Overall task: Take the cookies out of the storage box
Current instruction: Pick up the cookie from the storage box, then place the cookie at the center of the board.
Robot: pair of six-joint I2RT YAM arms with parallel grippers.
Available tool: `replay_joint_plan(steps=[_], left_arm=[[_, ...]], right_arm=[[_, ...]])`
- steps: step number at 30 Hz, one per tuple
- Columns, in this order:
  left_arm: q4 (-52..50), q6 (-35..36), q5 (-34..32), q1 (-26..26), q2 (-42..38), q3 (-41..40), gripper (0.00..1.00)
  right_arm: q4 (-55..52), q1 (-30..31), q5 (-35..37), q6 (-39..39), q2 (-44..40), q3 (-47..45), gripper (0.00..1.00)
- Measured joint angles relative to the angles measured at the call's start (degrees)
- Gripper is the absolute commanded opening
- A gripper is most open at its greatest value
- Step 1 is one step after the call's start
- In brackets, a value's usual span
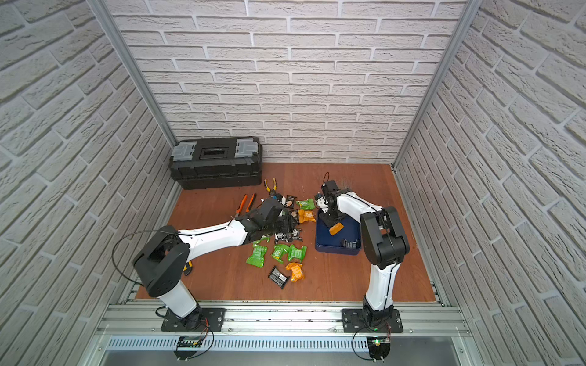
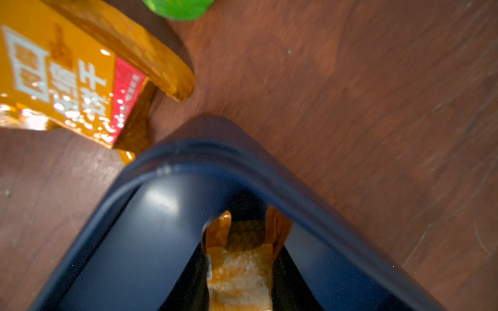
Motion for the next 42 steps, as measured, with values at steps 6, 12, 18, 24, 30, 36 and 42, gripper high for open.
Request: replay_joint_plan(steps=[6, 12, 18, 24, 30, 36, 42], left_arm=[[-0.48, -4.98, -9.86, 0.00, -8.70, -6.12, 0.58], [-1.36, -8.66, -18.62, 0.48, -14.62, -8.79, 0.58], [-2.23, -11.26, -20.92, 0.70, -14.58, -9.20, 0.59], [-3.98, -12.68, -21.05, 0.76, -14.58, -10.12, 0.59], [-4.52, -12.68, -19.21, 1.01, -14.53, -10.16, 0.59], [-4.59, -11.56, -17.29, 1.03, -13.62, -10.01, 0.59], [-4.83, -7.13, -12.09, 1.01, -8.81, -5.68, 0.61]], right_arm=[[-1.57, 0.57, -0.17, 8.59, -10.34, -0.70, 0.25], [-3.50, 8.17, -1.07, 23.15, -18.82, -1.97, 0.21], [-3.50, 19.08, 1.16, 37.22, -11.17, 0.70, 0.23], [-3.15, 19.58, 6.67, 44.89, -2.45, 2.45, 0.28], [-2.64, 19.21, 8.57, 46.25, 1.68, 5.11, 0.56], [-2.60, 19.19, 8.94, 45.81, 1.88, 7.32, 0.70], [-3.02, 18.16, 9.88, 44.76, -5.77, 6.19, 0.69]])
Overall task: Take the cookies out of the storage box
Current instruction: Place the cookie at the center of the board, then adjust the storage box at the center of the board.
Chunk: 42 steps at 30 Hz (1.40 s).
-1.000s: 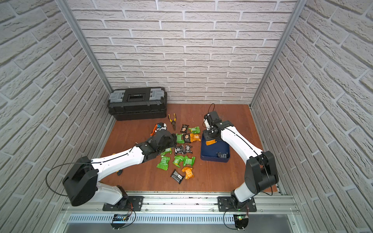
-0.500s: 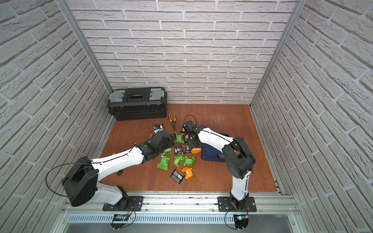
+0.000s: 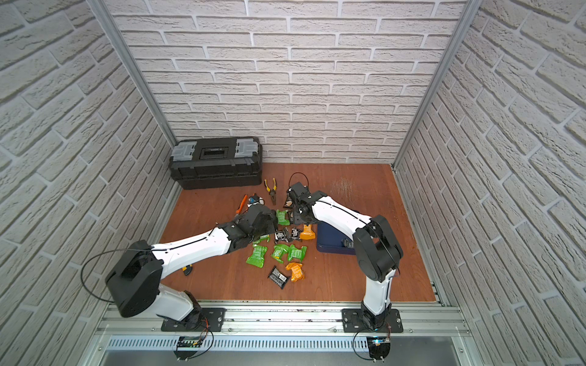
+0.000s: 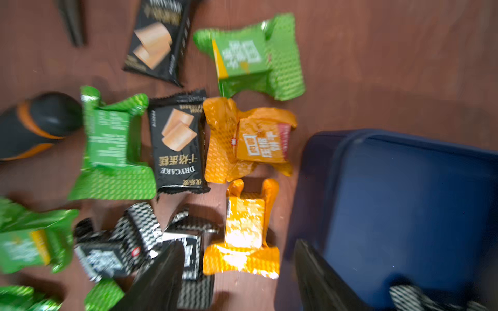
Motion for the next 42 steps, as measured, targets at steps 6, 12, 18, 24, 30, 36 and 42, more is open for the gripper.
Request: replay_joint_plan(steps=[6, 12, 18, 24, 30, 36, 42], left_arm=[[-4.42, 8.04, 9.01, -1.97, 13.27, 16.50, 0.63], [-10.34, 13.27, 15.85, -4.76, 23.65, 30.38, 0.65], [-15.93, 14.84, 19.52, -5.18, 33.31, 40.17, 0.64], [-21.05, 15.30, 20.35, -5.46, 39.30, 48.50, 0.43], [-25.07, 14.88, 17.92, -6.14, 43.19, 55.56, 0.29], [-26.97, 13.79, 14.47, -7.17, 45.20, 59.30, 0.15], [-28.79, 13.86, 10.32, -8.20, 45.57, 60.52, 0.03]], right_arm=[[0.85, -12.07, 2.05, 0.28, -20.65, -10.54, 0.68], [-0.98, -27.08, 1.16, 0.50, -33.62, -23.17, 0.67], [-2.64, -30.71, -1.73, 0.50, -40.85, -30.45, 0.67], [-3.02, -31.23, -3.10, 0.50, -43.95, -31.08, 0.67], [-2.97, -31.41, -4.28, 0.59, -45.46, -31.82, 0.66], [-3.23, -31.50, -6.75, 0.63, -45.92, -32.76, 0.66], [-3.21, -31.50, -8.61, 0.55, -46.42, -32.76, 0.65]])
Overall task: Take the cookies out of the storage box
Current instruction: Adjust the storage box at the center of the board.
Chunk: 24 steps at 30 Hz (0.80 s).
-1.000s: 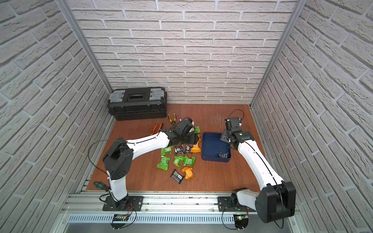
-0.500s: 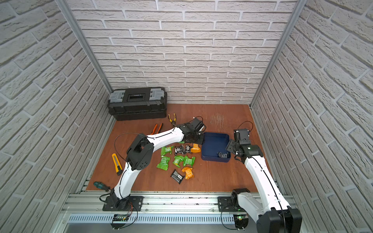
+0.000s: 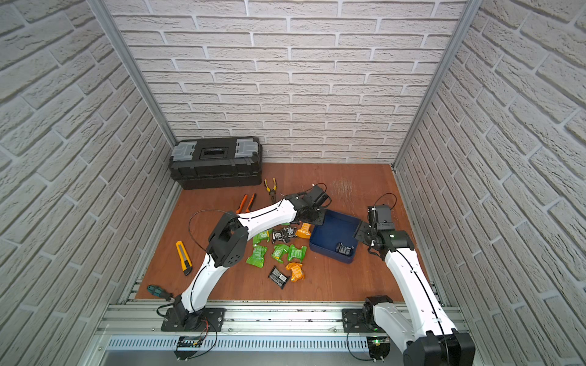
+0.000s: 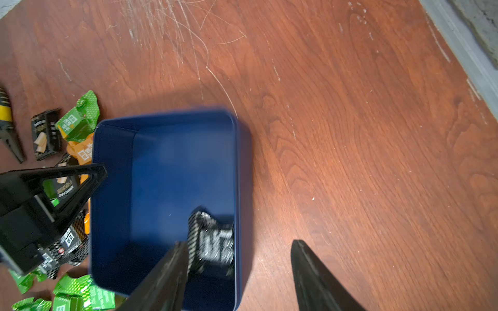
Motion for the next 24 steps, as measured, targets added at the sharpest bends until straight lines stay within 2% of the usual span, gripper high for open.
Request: replay_joint_plan(steps=[7, 14, 19, 24], left_arm=[[-0.04, 0.46, -7.80, -2.47, 0.07, 0.02, 0.00], [1.11, 0.20, -17.29, -6.43, -0.94, -0.85, 0.00], [0.22, -3.32, -19.69, -7.17, -1.51, -1.20, 0.00], [-2.45, -7.72, -19.34, -6.47, -1.55, -1.18, 0.03]], right_arm=[[0.35, 0.00, -2.29, -0.66, -1.90, 0.00, 0.62], [1.14, 0.02, -9.55, -2.34, -2.14, 0.00, 0.59], [1.75, 1.20, -12.22, -1.44, 1.14, -0.76, 0.62], [3.08, 1.46, -12.33, 0.90, 5.01, -2.21, 0.62]])
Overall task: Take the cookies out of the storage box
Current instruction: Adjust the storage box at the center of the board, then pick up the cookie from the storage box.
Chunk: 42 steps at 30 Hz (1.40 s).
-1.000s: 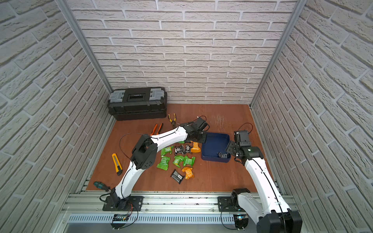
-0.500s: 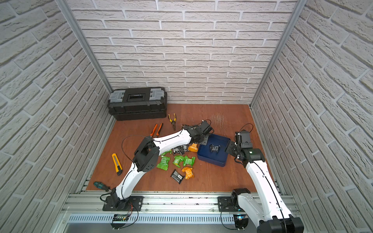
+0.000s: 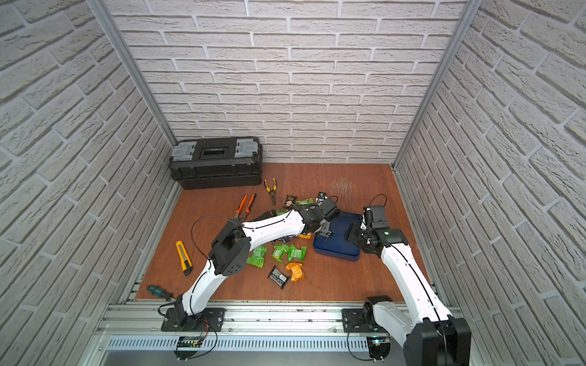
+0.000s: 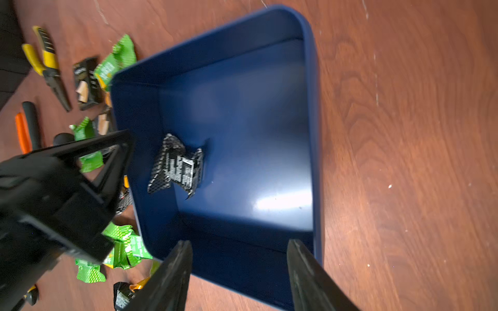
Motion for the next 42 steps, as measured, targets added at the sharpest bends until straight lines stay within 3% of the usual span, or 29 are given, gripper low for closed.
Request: replay_joint_plan(steps=[15, 20, 26, 31, 39, 42], left_arm=[[0.79, -5.31, 8.33, 2.47, -0.09, 0.83, 0.37], [10.95, -4.52, 9.81, 3.06, -5.88, -11.76, 0.51], [23.10, -1.53, 6.58, 3.72, -21.97, -28.11, 0.52], [31.01, -1.68, 0.81, 5.79, -37.09, -39.58, 0.52], [31.28, -6.23, -5.42, 11.39, -52.37, -60.72, 0.52], [28.46, -6.84, -6.99, 12.52, -57.18, -64.83, 0.54]], right_arm=[[5.86, 0.00, -1.09, 1.97, 4.55, -1.27, 0.63], [7.45, 0.83, -4.22, -1.92, 7.34, -1.11, 0.65], [8.15, 9.51, -2.93, -14.51, 15.47, 5.18, 0.65], [6.88, 12.09, -0.39, -27.19, 22.45, 15.23, 0.63], [3.02, 14.34, -1.95, -46.12, 27.54, 17.29, 0.66], [1.16, 15.10, -1.84, -50.77, 30.32, 17.29, 0.66]])
